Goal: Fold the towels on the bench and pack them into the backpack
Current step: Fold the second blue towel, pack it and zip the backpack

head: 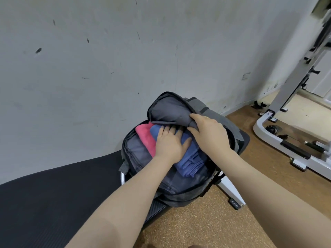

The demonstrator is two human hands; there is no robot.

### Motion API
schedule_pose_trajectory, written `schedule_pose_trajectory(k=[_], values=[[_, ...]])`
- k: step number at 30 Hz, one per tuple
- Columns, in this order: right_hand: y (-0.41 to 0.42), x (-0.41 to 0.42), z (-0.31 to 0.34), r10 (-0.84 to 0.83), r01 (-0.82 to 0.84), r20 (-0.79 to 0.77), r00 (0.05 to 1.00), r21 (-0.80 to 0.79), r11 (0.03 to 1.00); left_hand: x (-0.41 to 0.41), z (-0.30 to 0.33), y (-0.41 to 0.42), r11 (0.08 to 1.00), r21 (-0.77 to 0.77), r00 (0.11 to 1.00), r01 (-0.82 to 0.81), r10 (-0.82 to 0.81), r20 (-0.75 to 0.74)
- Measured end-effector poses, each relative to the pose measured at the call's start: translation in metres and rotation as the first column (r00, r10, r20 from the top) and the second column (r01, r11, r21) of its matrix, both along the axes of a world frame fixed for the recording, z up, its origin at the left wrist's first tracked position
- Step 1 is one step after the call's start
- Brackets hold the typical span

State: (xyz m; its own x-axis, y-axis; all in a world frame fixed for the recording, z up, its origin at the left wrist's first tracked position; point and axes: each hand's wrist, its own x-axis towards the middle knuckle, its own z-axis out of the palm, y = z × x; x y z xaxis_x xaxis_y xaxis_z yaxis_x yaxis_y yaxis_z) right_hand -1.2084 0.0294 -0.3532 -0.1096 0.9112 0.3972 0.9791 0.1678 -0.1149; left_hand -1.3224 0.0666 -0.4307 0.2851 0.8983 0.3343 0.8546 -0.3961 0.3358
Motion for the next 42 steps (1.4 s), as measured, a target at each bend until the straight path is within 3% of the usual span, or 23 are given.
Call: schedule_pose_trajectory(k=[2,4,5,7,9,10,11,13,14,15,16,19,22,27,30,32,34,35,36,38,40,42], values=[[-0.005,-0.004,-0.01,0.004,-0.004,-0.001,1.0,-0.092,0.996,-0.013,-0.007,-0.01,0.998,0.011,0.984,0.058,-0.059,0.168],[-0.013,-0.008,-0.021,0.035,-0.024,0.072,0.997,-0.142,0.99,-0.036,-0.02,-0.028,0.991,0.117,0.961,0.062,-0.091,0.261],[-0.018,-0.01,-0.026,0.07,-0.06,0.107,0.992,-0.086,0.994,-0.047,-0.025,-0.036,0.977,0.21,0.962,0.03,-0.085,0.26],[-0.025,-0.01,-0.03,0.078,-0.102,0.111,0.991,0.23,0.968,-0.065,-0.033,-0.046,0.927,0.376,0.979,0.002,-0.078,0.187],[-0.031,-0.003,-0.025,-0.054,0.009,0.081,0.995,0.473,0.881,-0.072,-0.033,-0.045,0.895,0.441,0.993,0.07,-0.107,0.058],[-0.032,0.003,-0.022,-0.147,0.122,0.016,0.989,0.472,0.873,-0.074,-0.03,-0.042,0.89,0.441,0.992,0.114,-0.125,-0.005],[-0.034,0.008,-0.019,-0.262,0.27,-0.071,0.962,0.377,0.886,-0.074,-0.026,-0.038,0.89,0.43,0.988,0.153,-0.133,-0.077],[-0.036,0.021,-0.017,-0.469,0.462,-0.311,0.827,-0.099,0.881,-0.073,-0.02,-0.032,0.904,0.382,0.962,0.192,-0.096,-0.256],[-0.039,0.022,-0.016,-0.526,0.424,-0.469,0.71,-0.312,0.85,-0.072,-0.018,-0.029,0.919,0.348,0.943,0.187,-0.067,-0.327],[-0.039,0.022,-0.018,-0.519,0.328,-0.611,0.598,-0.404,0.854,-0.07,-0.016,-0.028,0.933,0.321,0.93,0.165,-0.039,-0.365],[-0.04,0.021,-0.021,-0.46,0.278,-0.675,0.578,-0.367,0.888,-0.068,-0.014,-0.028,0.944,0.302,0.926,0.134,-0.011,-0.378],[-0.049,0.013,-0.015,-0.327,0.258,-0.653,0.683,-0.204,0.945,-0.064,-0.006,-0.036,0.933,0.345,0.936,0.098,0.031,-0.35],[-0.069,0.004,-0.01,-0.164,0.096,-0.615,0.771,-0.143,0.985,-0.067,0.004,-0.045,0.886,0.435,0.946,0.162,-0.013,-0.325],[-0.096,-0.018,-0.035,0.067,-0.117,-0.249,0.966,-0.193,0.974,-0.087,0.024,-0.048,0.801,0.49,0.907,0.344,-0.149,-0.393],[-0.102,-0.033,-0.061,0.085,-0.096,-0.052,0.995,-0.3,0.949,-0.093,0.022,-0.049,0.756,0.297,0.74,0.583,-0.343,-0.578],[-0.112,-0.036,-0.075,0.112,-0.131,-0.078,0.991,-0.296,0.946,-0.095,0.012,-0.049,0.759,0.107,0.65,0.642,-0.465,-0.601],[-0.129,-0.031,-0.089,0.099,-0.125,-0.206,0.974,-0.118,0.985,-0.093,0.006,-0.05,0.788,0.025,0.685,0.615,-0.518,-0.512],[-0.137,-0.026,-0.096,0.032,-0.032,-0.281,0.959,0.004,0.999,-0.091,0.004,-0.05,0.802,0.02,0.71,0.597,-0.516,-0.48],[-0.143,-0.021,-0.102,-0.084,0.121,-0.385,0.919,0.074,0.99,-0.088,0.004,-0.049,0.814,0.011,0.728,0.58,-0.513,-0.455],[-0.148,-0.009,-0.114,-0.346,0.396,-0.626,0.699,-0.064,0.916,-0.085,0.004,-0.048,0.827,-0.016,0.761,0.562,-0.525,-0.381],[-0.143,-0.003,-0.12,-0.467,0.339,-0.798,0.381,-0.349,0.873,-0.083,0.003,-0.047,0.827,-0.035,0.782,0.561,-0.543,-0.304],[-0.133,-0.005,-0.118,-0.436,0.183,-0.886,0.158,-0.407,0.895,-0.084,0.003,-0.046,0.823,-0.058,0.788,0.566,-0.56,-0.257]])
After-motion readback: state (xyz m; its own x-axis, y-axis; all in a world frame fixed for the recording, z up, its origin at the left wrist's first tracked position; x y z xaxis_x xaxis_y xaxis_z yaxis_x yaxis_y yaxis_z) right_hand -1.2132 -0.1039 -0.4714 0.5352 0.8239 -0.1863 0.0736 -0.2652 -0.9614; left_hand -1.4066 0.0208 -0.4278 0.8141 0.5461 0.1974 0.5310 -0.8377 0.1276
